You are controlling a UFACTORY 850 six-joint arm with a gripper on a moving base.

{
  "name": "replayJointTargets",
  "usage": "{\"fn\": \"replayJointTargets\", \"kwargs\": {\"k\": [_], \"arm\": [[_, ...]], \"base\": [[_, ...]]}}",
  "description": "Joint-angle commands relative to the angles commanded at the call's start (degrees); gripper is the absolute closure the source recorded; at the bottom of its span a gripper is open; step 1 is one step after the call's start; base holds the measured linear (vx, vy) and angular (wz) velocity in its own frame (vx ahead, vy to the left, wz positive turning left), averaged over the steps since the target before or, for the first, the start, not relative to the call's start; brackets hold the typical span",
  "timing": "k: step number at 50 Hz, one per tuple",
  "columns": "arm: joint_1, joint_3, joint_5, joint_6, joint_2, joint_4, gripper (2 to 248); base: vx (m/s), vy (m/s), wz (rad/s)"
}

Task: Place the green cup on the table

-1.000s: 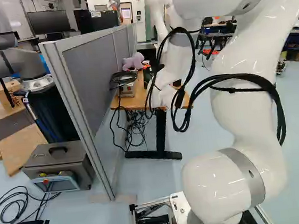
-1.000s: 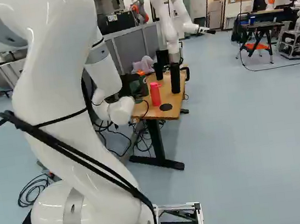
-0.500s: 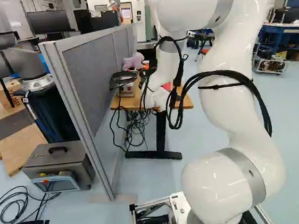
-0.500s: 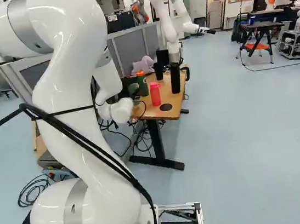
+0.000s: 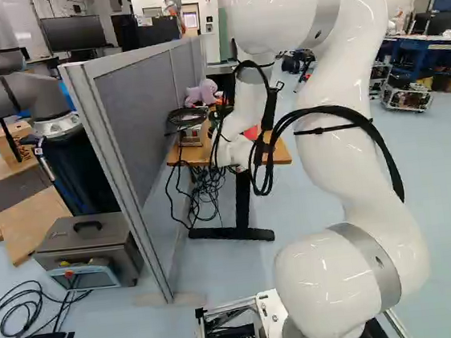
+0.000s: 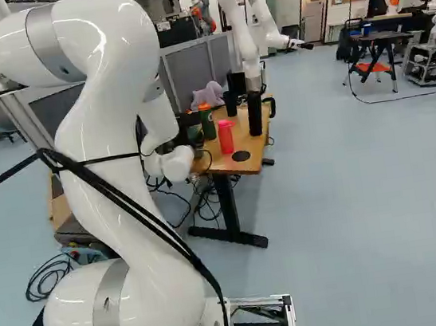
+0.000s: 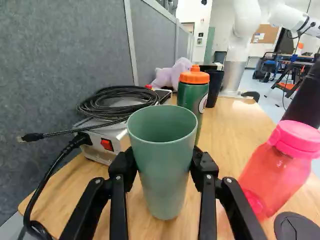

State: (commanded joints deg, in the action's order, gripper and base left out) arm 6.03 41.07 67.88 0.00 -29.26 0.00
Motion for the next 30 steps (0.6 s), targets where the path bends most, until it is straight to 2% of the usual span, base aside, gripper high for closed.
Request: {"fn": "replayJointTargets", "kwargs": {"k": [17, 18, 22, 23, 27, 28, 30], "arm": [[0.0, 0.1, 0.0, 0.0, -0.7, 0.0, 124], [0.0, 0.1, 0.0, 0.0, -0.7, 0.0, 97], [0.0, 0.2, 0.0, 0.0, -0.7, 0.0, 97], [0.0, 0.2, 0.0, 0.0, -0.7, 0.0, 65], [0.0, 0.2, 0.0, 0.0, -0.7, 0.0, 65], [0.0, 0.2, 0.0, 0.0, -0.7, 0.0, 20], [0.0, 0.2, 0.0, 0.0, -0.7, 0.0, 20]], "base": [[0.0, 0.0, 0.0], [0.0, 0.0, 0.0], [0.0, 0.0, 0.0], [0.0, 0.0, 0.0], [0.0, 0.0, 0.0], [0.0, 0.0, 0.0], [0.0, 0.0, 0.0]]}}
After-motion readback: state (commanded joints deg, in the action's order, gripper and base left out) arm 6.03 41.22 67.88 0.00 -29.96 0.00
